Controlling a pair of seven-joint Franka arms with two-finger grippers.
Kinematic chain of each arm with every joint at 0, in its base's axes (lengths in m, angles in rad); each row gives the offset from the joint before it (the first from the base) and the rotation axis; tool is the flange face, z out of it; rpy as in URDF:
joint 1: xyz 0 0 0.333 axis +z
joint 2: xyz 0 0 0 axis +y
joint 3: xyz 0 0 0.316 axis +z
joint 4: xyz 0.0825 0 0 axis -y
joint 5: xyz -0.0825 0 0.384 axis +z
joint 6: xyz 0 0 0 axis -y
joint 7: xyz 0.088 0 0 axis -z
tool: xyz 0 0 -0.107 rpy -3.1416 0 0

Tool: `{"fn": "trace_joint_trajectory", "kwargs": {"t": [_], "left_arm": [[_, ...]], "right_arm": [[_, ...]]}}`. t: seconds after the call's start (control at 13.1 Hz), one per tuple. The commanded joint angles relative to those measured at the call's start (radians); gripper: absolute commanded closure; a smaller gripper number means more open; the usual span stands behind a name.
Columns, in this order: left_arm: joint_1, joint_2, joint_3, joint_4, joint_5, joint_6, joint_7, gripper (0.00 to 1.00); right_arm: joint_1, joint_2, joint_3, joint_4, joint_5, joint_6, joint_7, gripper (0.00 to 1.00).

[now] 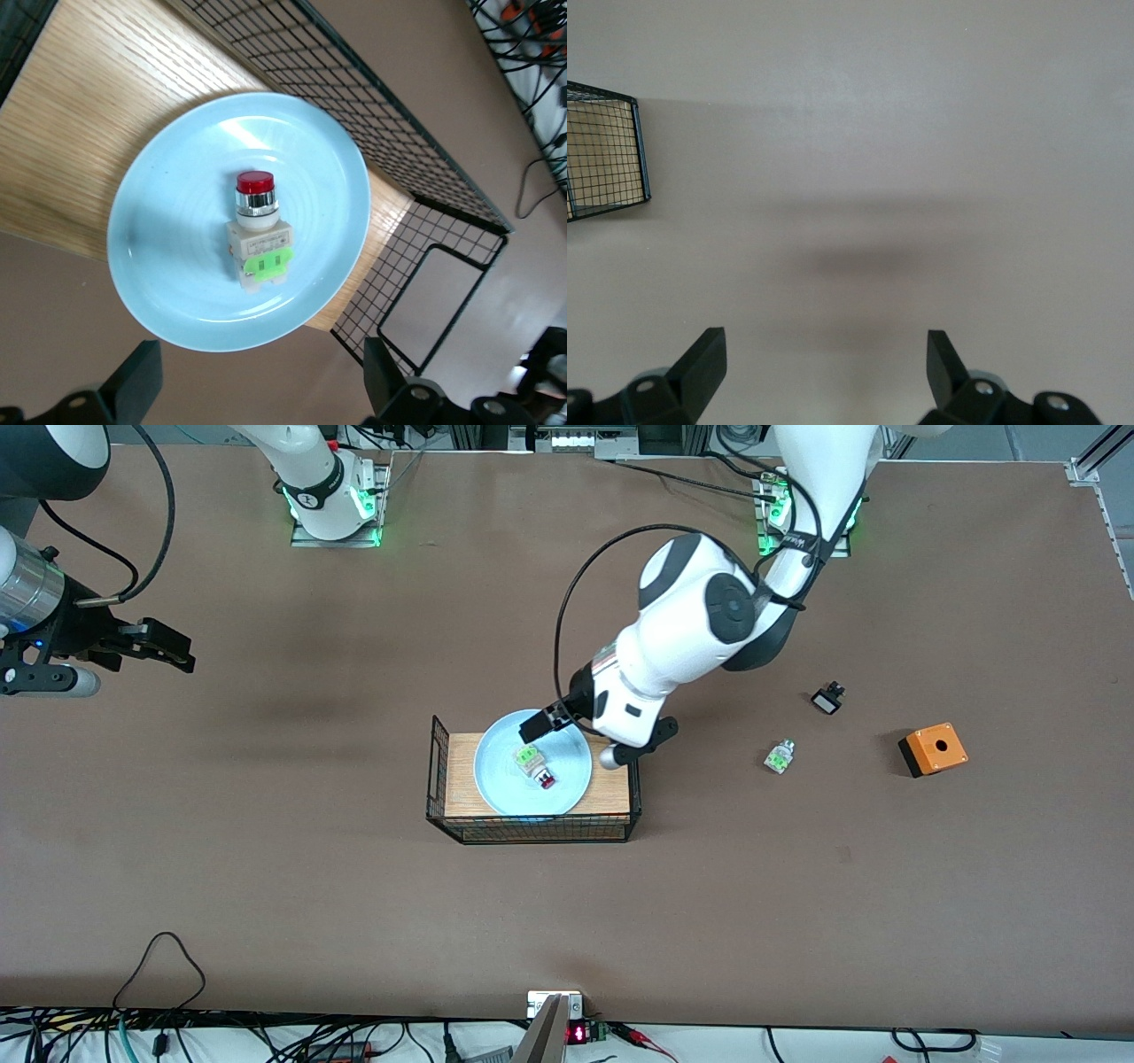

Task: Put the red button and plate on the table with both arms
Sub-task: 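Lower the left gripper and grasp the red button on the plate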

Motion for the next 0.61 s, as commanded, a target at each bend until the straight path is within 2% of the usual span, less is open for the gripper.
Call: {"fn": "trace_joint_trajectory", "kwargs": {"t": [0.0,0.46,0.54], "left_arm": [[-0.037,0.091,0.022,0.146,0.096,-0.057,-0.085,0.00],[-0.072,0.195,0.032,0.228,0.207,-0.046,-0.234,0.00],[-0.085,0.209,0.058,0.237,0.216,-0.046,-0.240,0.00]], "right_arm": [[-0.004,-0.016,0.003,-0.015,0.018,0.007,0.010,0.00],[-0.006,-0.015,0.001,-0.012,0.018,0.010,0.012,0.00],[-0.006,-0.015,0.001,-0.011,0.018,0.012,0.012,0.00]]}}
